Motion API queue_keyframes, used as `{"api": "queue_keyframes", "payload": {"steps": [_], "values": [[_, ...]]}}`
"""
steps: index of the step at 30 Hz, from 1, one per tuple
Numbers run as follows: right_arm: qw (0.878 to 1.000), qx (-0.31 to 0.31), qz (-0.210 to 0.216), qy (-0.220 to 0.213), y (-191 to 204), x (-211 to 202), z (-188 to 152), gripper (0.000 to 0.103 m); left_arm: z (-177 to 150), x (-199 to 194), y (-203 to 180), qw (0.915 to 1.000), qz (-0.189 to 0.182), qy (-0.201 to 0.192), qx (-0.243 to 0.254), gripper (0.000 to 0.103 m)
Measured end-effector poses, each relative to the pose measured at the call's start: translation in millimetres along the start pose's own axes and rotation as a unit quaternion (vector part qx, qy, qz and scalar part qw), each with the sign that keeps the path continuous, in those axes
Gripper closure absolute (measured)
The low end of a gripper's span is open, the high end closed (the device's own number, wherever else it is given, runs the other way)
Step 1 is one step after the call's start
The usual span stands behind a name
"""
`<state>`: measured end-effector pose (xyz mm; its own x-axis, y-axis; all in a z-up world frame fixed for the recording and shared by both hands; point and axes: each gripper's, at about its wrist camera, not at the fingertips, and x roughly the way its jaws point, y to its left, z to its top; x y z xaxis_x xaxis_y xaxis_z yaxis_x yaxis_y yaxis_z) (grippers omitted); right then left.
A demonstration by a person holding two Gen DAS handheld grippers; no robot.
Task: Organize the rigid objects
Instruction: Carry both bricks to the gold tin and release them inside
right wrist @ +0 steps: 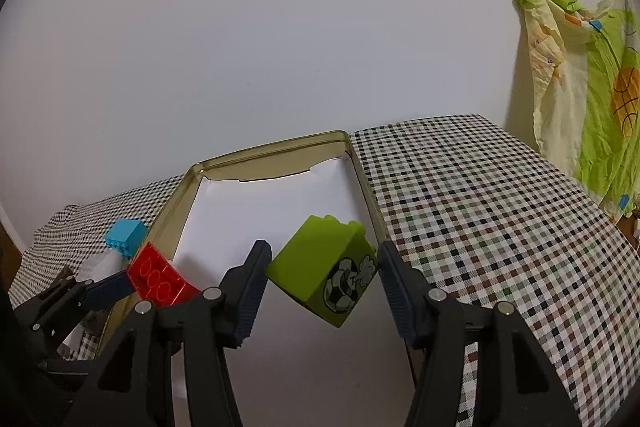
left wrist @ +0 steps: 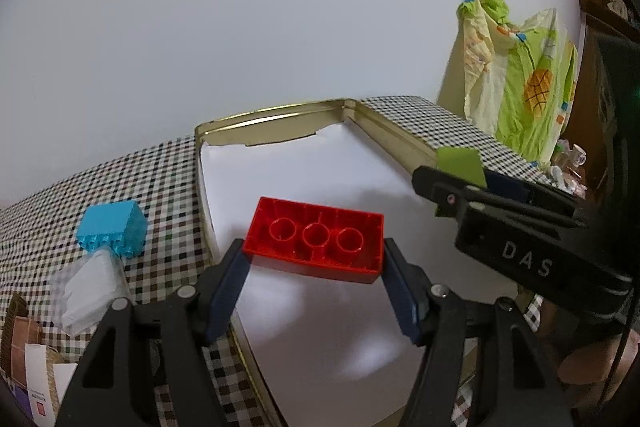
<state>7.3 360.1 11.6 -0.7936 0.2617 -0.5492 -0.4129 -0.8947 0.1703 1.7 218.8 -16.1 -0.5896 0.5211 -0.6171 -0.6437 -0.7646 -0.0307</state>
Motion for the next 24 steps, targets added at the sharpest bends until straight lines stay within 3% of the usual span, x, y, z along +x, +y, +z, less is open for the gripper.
{"api": "queue_keyframes", "payload": {"steps": [4,6,9,12,20,24], "values": [[1.000,-0.004,0.003,0.010,1.3,3.0,0.9,0.044,-0.6,-0.9,-0.2,1.0000,0.006,-0.003,0.000,0.037],[1.000,-0.006,0.001,0.007,3.0,2.5,0.3,0.041,-1.1,-5.3,0.1,0.9997,0.018,-0.015,0.002,0.032],[1.000,0.014,0.015,-0.014,-3.0,-3.4,-0.2,0.035,-2.2,-13.4,-2.2,0.9991,0.029,-0.029,0.010,0.002],[0.998,0.041,0.015,-0.045,-12.0,-12.3,-0.2,0.025,-2.6,-26.0,-0.9,0.9973,0.041,-0.060,0.007,0.000],[0.989,0.061,-0.035,-0.130,-22.7,-33.9,1.2,0.025,-9.1,-31.0,19.1,0.9963,0.059,-0.063,-0.012,0.000],[0.976,0.056,-0.072,-0.198,-20.9,-53.4,-0.5,0.025,-12.1,-35.2,30.1,0.9955,0.064,-0.065,-0.024,0.000]]}}
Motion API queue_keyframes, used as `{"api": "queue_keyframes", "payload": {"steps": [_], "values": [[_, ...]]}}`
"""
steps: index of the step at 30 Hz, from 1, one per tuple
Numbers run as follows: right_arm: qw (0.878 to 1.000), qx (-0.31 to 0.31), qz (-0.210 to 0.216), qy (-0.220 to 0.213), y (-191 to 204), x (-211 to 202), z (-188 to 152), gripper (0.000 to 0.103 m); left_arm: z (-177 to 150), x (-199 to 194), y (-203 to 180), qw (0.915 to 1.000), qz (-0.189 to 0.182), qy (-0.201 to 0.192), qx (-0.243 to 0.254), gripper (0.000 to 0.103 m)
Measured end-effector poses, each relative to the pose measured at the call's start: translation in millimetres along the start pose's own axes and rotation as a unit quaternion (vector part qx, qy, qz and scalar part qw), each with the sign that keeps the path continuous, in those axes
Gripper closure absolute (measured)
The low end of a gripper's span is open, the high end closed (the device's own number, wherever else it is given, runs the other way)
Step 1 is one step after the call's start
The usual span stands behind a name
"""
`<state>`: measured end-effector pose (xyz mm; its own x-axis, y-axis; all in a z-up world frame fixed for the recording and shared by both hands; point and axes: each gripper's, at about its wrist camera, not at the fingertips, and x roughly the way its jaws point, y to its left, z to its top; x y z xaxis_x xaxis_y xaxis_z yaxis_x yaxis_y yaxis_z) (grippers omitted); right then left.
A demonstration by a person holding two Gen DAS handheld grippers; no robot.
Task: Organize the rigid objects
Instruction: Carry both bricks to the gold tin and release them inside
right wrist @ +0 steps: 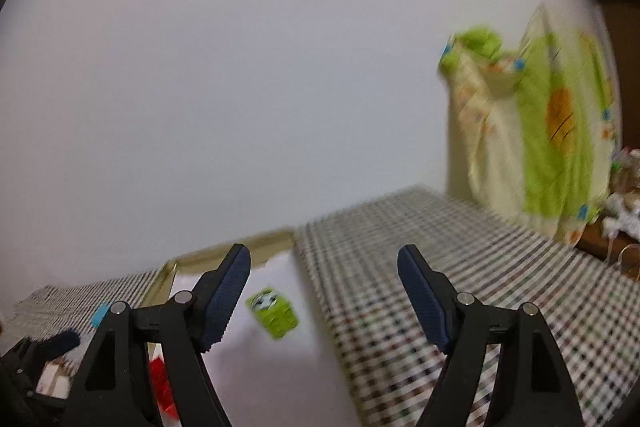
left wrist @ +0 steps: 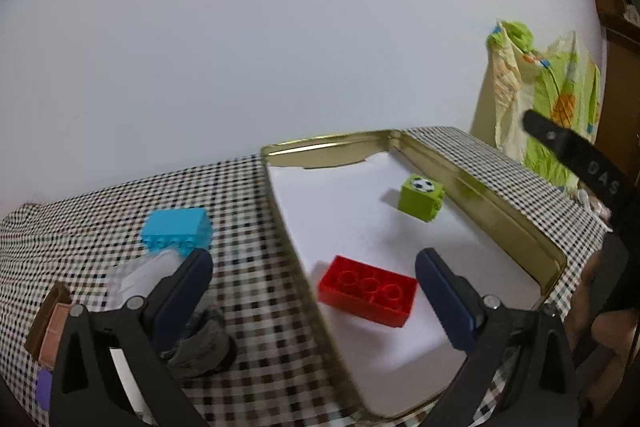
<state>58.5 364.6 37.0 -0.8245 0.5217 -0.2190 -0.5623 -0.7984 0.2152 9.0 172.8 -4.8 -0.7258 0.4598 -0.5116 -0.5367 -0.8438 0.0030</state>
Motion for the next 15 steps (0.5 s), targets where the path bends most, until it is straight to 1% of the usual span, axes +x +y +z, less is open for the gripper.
{"api": "queue_keyframes", "payload": {"steps": [2,4,11,15], "values": [[0.999,-0.004,-0.021,-0.027,1.0,-7.0,1.7,0.020,-0.5,-1.7,6.1,0.9999,0.008,-0.006,-0.006,0.000],[0.999,-0.006,-0.035,-0.036,1.4,-8.3,3.3,0.020,-1.2,-2.7,10.4,0.9998,0.015,-0.007,-0.009,0.000],[0.998,-0.006,-0.050,-0.031,5.8,-4.7,5.2,0.020,-3.3,-3.5,20.3,0.9995,0.022,-0.009,-0.022,0.000],[0.998,-0.019,-0.052,-0.038,15.0,-8.9,2.5,0.020,-5.1,-4.9,23.9,0.9995,0.022,-0.007,-0.023,0.000]]}}
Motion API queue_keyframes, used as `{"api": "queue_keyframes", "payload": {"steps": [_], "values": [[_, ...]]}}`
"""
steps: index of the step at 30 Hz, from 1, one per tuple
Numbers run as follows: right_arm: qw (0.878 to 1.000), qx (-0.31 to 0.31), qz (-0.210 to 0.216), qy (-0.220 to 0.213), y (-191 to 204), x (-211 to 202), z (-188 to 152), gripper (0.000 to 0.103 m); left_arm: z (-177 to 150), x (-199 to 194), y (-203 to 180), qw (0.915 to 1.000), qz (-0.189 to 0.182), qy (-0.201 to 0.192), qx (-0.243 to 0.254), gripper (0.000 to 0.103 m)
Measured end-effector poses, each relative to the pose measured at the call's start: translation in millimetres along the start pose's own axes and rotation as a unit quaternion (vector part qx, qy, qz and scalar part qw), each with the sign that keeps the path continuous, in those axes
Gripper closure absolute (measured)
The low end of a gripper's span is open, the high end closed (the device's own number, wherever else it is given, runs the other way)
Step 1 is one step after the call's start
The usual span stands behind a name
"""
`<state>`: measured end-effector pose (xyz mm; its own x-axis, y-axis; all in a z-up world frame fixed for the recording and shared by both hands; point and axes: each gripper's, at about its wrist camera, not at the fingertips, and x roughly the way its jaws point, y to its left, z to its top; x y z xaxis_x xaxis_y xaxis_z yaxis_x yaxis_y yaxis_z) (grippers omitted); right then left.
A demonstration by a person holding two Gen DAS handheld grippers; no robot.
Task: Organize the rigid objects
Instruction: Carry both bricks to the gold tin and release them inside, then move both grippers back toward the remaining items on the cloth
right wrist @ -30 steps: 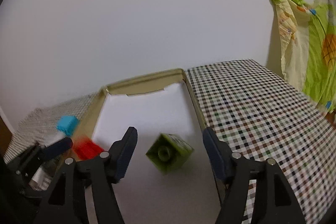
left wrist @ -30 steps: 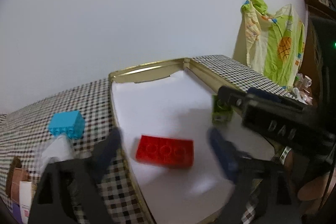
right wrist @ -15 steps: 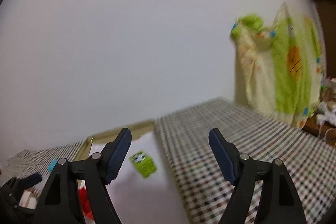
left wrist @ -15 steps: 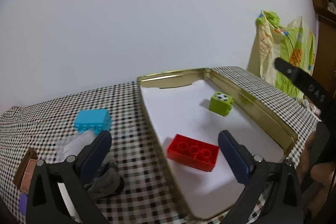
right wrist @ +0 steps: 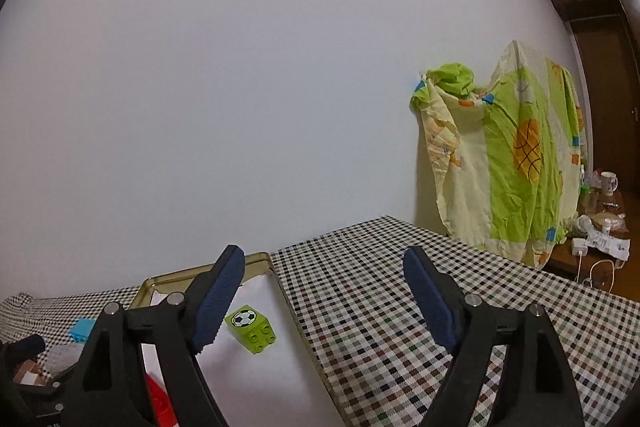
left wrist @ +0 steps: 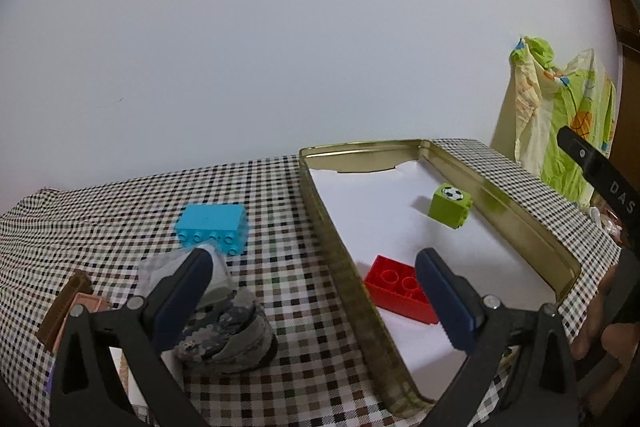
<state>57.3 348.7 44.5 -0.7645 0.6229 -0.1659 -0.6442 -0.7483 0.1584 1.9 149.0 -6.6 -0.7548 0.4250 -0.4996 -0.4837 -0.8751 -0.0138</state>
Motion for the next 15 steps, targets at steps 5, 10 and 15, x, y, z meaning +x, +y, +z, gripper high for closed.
{"api": "queue_keyframes", "payload": {"steps": [5,10,15], "values": [[1.000,-0.007,0.004,-0.005,11.1,-7.7,-4.2,0.020,-1.1,-2.1,2.9,1.0000,0.004,-0.002,0.002,0.000],[1.000,-0.007,0.005,-0.018,17.4,-19.6,-6.2,0.020,-3.0,-6.1,9.7,0.9999,0.010,-0.004,0.000,0.000],[0.999,0.003,-0.007,-0.036,21.0,-34.7,-7.2,0.020,-4.5,-8.7,21.0,0.9999,0.010,-0.004,-0.005,0.000]]}}
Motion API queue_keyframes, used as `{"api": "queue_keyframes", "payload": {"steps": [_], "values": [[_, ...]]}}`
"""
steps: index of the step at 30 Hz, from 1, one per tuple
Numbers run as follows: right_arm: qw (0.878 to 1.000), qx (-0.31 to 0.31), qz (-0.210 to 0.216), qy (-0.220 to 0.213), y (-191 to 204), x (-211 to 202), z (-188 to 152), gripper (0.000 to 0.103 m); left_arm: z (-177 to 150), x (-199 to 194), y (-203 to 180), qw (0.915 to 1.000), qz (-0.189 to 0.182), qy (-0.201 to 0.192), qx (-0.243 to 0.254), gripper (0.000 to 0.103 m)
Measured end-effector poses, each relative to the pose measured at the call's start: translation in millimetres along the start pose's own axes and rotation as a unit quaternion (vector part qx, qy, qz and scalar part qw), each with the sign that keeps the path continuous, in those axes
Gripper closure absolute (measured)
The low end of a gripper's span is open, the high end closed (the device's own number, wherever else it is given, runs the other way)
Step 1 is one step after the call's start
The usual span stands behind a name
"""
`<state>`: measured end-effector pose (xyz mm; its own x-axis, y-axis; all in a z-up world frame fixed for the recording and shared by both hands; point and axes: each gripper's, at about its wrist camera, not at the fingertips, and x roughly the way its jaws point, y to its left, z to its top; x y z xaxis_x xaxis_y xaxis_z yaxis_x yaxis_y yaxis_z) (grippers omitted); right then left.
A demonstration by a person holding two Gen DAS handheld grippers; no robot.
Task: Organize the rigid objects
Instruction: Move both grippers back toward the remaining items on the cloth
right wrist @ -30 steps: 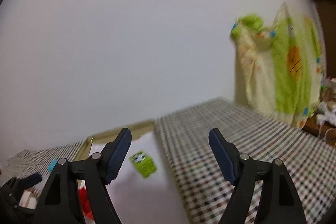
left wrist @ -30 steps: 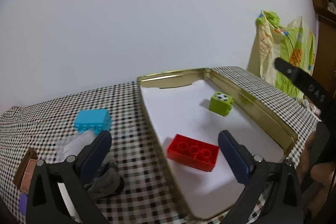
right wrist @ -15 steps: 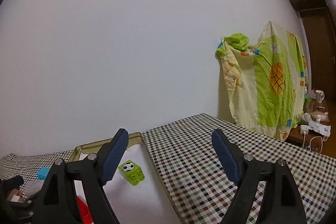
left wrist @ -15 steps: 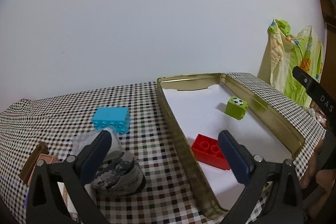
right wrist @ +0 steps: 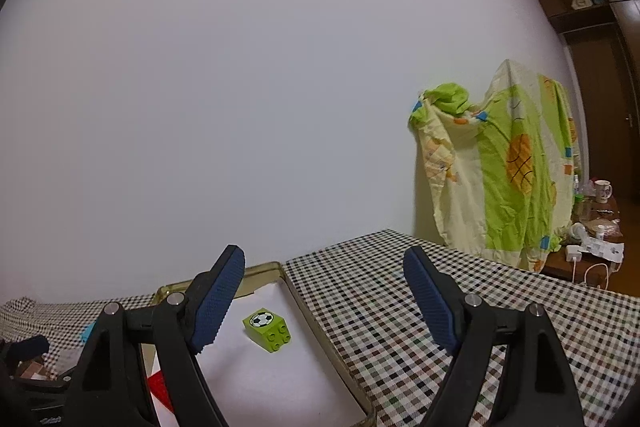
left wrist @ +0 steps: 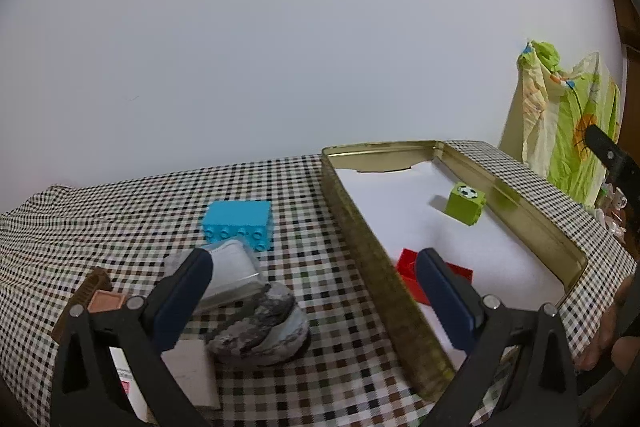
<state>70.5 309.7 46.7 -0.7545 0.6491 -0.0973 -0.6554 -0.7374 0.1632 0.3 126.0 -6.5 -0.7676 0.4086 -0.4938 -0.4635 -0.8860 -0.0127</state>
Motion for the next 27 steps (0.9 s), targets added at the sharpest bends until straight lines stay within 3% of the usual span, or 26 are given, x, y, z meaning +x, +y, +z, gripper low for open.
{"api": "queue_keyframes", "payload": {"steps": [12,27], "values": [[1.000,0.000,0.022,-0.004,34.3,-28.5,-7.3,0.020,-4.5,-7.3,32.5,0.9999,0.010,-0.001,0.001,0.000],[0.995,0.000,0.090,0.034,91.5,-45.8,-24.4,0.019,-9.5,-11.0,93.2,0.9994,0.030,0.008,-0.015,0.001]]}}
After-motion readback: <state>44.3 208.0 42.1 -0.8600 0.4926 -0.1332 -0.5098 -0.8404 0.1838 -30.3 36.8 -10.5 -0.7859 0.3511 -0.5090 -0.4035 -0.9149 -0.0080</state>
